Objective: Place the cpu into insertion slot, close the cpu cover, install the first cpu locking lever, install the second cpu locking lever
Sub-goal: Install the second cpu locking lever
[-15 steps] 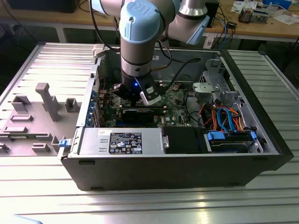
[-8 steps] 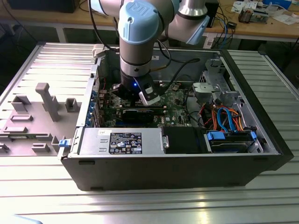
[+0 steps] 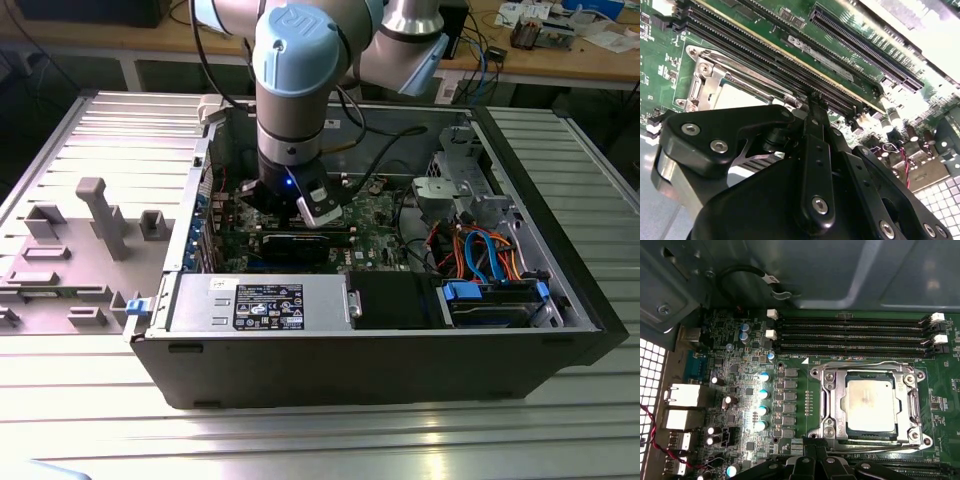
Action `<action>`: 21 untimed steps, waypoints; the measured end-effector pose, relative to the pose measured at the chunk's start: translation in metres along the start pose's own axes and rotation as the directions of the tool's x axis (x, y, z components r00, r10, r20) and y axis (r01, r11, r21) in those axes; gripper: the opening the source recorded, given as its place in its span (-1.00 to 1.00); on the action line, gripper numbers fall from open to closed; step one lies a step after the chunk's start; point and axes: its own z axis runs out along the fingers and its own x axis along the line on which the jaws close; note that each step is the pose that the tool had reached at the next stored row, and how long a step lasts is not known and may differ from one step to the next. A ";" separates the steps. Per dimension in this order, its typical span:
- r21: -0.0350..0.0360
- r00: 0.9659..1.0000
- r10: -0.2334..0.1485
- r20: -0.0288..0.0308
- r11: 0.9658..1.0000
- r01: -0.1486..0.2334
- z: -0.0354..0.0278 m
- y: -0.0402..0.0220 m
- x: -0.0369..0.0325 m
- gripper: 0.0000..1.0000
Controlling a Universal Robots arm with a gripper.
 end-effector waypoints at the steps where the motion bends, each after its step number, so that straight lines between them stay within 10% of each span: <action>1: -0.001 1.000 0.000 0.000 1.000 0.000 0.0004 0.0006 -0.0001 -0.79; 12: -0.002 1.000 0.002 0.001 1.000 -0.002 0.0034 0.0025 -0.0004 -0.79; 21: -0.002 1.000 0.003 -0.001 1.000 -0.003 -0.0123 0.0058 0.0000 -0.79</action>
